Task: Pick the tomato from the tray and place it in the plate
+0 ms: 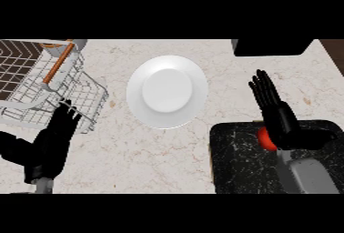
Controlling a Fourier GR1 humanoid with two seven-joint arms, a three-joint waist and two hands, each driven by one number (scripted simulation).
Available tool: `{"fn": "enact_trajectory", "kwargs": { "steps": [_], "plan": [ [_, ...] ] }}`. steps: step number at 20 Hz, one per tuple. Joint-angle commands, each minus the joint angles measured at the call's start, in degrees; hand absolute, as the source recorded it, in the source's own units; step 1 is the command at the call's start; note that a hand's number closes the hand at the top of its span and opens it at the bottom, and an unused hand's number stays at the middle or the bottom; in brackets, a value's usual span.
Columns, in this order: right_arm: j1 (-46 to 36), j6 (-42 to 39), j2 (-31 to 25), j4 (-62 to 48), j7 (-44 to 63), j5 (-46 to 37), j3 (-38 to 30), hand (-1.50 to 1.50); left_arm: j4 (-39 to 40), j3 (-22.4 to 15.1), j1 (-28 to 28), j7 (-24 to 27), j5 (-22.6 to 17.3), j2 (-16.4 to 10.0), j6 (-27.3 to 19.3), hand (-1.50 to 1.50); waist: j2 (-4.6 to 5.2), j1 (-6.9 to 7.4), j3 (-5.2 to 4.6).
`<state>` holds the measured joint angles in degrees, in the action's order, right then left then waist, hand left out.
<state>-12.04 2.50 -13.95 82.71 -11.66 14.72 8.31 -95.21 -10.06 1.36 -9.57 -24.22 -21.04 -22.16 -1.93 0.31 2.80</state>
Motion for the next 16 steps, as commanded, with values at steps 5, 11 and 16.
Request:
{"fn": "enact_trajectory", "kwargs": {
  "steps": [5,11,16],
  "plan": [
    [-9.5,-9.7,1.5,2.1,2.5,-5.0,13.5,1.50,-4.4,0.2,-9.1,4.3,7.2,-9.2,5.8,0.00,1.98,1.00,-2.84],
    [-7.4,6.3,-5.0,-3.9,9.9,-30.5,18.7,1.50,-3.2,-0.4,-10.7,4.1,7.7,-10.1,6.8,0.00,2.01,-2.08,-2.92],
    [2.0,14.1,5.9,-0.8,-0.8,-23.7,16.9,-1.50,0.0,1.1,-11.9,6.7,7.6,-10.7,8.6,0.00,1.95,-2.39,-2.74]
  ]
}}
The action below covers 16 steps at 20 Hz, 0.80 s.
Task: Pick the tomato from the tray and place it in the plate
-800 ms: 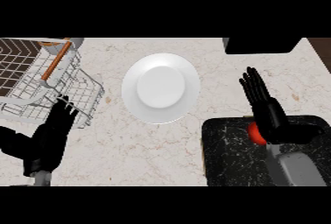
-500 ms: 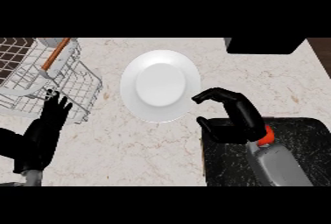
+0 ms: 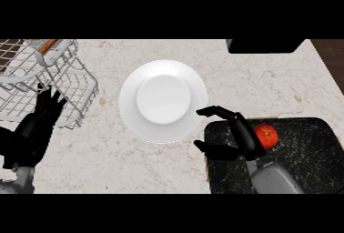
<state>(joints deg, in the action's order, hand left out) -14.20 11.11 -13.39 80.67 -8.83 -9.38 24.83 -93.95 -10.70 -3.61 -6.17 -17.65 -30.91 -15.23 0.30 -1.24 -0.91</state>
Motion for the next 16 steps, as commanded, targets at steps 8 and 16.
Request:
{"fn": "enact_trajectory", "kwargs": {
  "steps": [8,16],
  "plan": [
    [5.5,1.8,-7.1,15.5,-0.2,-0.9,-5.3,-1.50,2.2,2.5,-7.9,5.2,0.9,-0.3,4.2,0.00,-0.75,-0.56,0.80],
    [1.0,-9.1,-21.9,18.4,26.8,-12.2,-3.6,-1.50,3.7,3.7,-10.3,3.7,-0.8,-0.7,5.5,0.00,-1.10,-0.61,0.44]
  ]
}}
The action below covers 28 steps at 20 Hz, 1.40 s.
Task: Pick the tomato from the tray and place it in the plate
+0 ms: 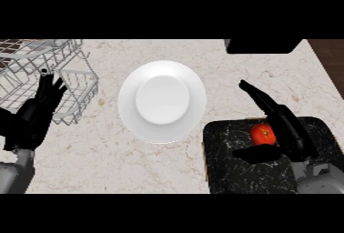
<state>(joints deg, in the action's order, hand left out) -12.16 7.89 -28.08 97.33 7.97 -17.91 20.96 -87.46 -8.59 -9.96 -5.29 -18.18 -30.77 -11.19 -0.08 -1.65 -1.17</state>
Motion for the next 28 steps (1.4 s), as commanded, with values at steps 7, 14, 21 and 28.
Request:
{"fn": "enact_trajectory", "kwargs": {
  "steps": [7,14,21,28],
  "plan": [
    [-4.0,-25.6,-13.4,8.4,29.8,1.3,4.8,-1.50,-1.3,0.1,-4.4,3.4,1.5,0.3,1.2,0.00,-0.32,0.47,0.81],
    [-8.4,-33.1,-11.6,8.9,41.3,4.8,4.9,-1.50,-2.8,0.5,-4.9,3.2,1.3,1.3,2.1,0.00,-0.08,1.74,1.08],
    [-8.6,-32.8,-10.4,4.0,43.0,-1.3,5.8,-1.50,-1.7,2.1,-6.7,2.4,1.2,0.4,4.0,0.00,0.09,1.82,1.16],
    [-8.8,-35.4,-10.3,0.2,43.4,-2.0,5.0,-1.50,-1.1,1.4,-6.9,3.3,3.9,2.4,2.6,0.00,0.09,1.59,1.16]
  ]
}}
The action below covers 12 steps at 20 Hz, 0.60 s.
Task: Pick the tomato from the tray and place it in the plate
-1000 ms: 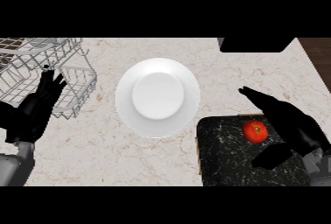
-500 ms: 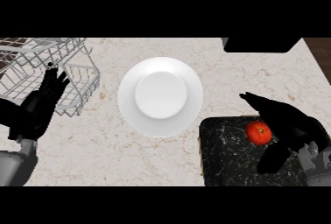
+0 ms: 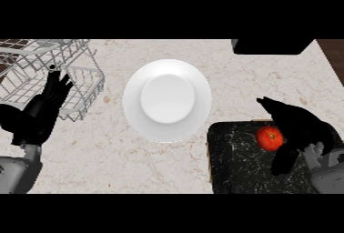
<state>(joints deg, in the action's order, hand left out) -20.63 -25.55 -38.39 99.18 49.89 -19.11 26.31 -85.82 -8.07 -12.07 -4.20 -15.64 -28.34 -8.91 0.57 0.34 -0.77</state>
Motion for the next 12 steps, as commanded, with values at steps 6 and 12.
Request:
{"fn": "enact_trajectory", "kwargs": {
  "steps": [6,12],
  "plan": [
    [1.8,1.5,4.1,-8.5,-3.0,-5.5,2.6,-1.50,-6.4,0.0,-3.9,-0.3,1.4,0.8,0.3,0.00,-0.51,0.24,0.83],
    [5.6,2.6,3.4,-10.7,-8.6,-7.0,2.1,-1.50,-4.0,1.8,-3.9,0.5,1.4,0.7,1.3,0.00,-0.59,-0.52,0.80]
  ]
}}
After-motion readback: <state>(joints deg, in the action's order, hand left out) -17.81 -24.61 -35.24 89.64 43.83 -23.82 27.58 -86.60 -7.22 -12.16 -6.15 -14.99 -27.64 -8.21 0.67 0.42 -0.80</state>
